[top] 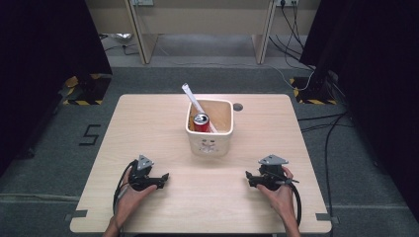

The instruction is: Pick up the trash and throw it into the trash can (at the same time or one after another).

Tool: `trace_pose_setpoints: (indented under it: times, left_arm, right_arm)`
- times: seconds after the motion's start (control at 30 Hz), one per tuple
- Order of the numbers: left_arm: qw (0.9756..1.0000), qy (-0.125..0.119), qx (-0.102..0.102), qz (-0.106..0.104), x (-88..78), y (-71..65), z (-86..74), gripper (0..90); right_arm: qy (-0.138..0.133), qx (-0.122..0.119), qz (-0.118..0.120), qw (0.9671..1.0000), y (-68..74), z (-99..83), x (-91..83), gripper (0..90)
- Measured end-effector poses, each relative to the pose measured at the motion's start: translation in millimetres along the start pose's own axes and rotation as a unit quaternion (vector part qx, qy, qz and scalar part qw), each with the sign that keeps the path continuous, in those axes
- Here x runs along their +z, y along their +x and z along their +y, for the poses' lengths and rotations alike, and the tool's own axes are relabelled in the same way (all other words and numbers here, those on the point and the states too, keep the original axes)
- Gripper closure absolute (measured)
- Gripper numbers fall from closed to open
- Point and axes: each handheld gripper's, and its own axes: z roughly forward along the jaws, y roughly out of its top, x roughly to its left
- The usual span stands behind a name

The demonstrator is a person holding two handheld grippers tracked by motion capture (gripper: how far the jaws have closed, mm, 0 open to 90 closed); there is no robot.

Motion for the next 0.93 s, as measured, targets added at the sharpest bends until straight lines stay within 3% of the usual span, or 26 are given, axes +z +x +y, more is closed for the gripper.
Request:
trace_pose_setpoints:
  times: [0.5,0.7,0.93]
  left_arm:
    - [1.0,0.001,0.0,-0.001,-0.1,0.1,0.0,13.5]
    - [1.0,0.001,0.001,0.0,-0.2,0.0,0.1,13.5]
    - [1.0,0.001,0.0,0.0,-0.1,0.0,0.0,13.5]
  right_arm:
    - [0.016,-0.002,-0.007,0.9999,4.5,-15.4,0.0,18.7]
    - [0.007,0.012,0.002,0.9999,3.4,-20.9,0.8,15.9]
    - [0.0,0.01,0.004,0.9999,3.1,-22.8,1.5,14.7]
